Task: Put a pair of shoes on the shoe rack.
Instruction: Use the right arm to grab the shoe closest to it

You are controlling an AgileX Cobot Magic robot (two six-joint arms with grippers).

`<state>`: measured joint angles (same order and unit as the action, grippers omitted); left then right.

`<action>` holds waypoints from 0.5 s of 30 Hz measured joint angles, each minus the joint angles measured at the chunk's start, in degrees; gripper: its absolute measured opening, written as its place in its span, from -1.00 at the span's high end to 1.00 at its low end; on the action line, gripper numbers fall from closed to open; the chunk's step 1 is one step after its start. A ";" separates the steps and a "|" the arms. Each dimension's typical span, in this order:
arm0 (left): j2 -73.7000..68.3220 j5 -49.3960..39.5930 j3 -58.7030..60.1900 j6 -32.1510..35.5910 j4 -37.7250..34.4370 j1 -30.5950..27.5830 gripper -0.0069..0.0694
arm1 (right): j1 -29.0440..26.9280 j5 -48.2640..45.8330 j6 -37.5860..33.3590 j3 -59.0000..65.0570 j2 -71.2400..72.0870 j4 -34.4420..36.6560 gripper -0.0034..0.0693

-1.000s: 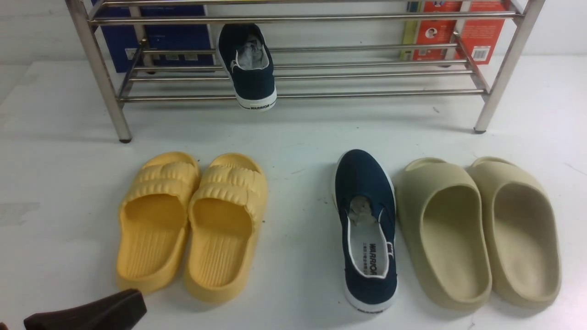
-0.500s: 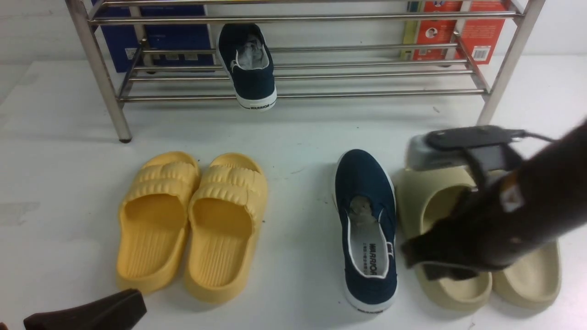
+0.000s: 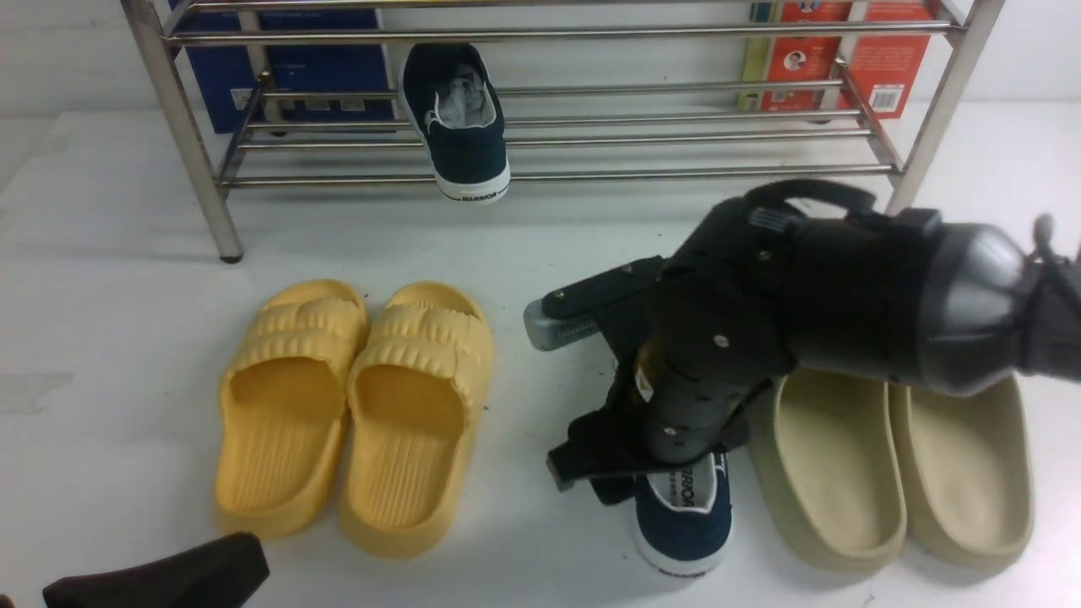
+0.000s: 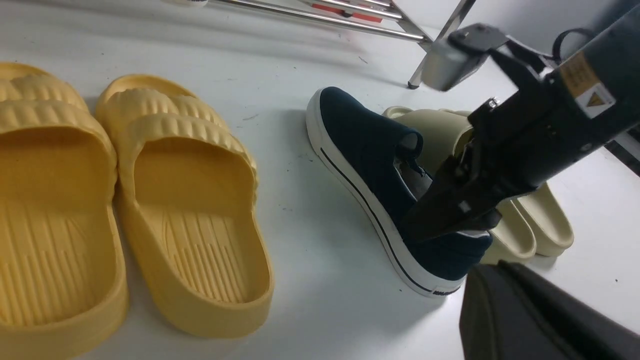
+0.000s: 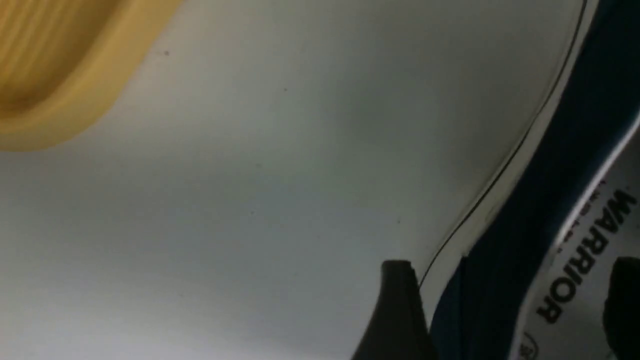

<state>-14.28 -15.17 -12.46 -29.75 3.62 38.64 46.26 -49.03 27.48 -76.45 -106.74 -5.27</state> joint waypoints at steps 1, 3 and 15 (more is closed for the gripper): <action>0.00 0.00 0.00 0.00 0.00 0.00 0.81 | -0.16 0.00 0.12 0.00 -0.74 -0.07 -0.51; 0.00 0.00 0.00 0.00 0.00 0.00 0.80 | -0.34 0.02 0.13 0.00 -1.72 -0.06 -0.45; 0.00 0.00 0.00 0.00 0.00 0.00 0.78 | -0.62 1.01 0.19 -0.38 -4.03 3.90 0.76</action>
<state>-14.28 -15.17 -12.46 -29.75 3.62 38.64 45.64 -48.02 27.68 -76.83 -110.77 -1.37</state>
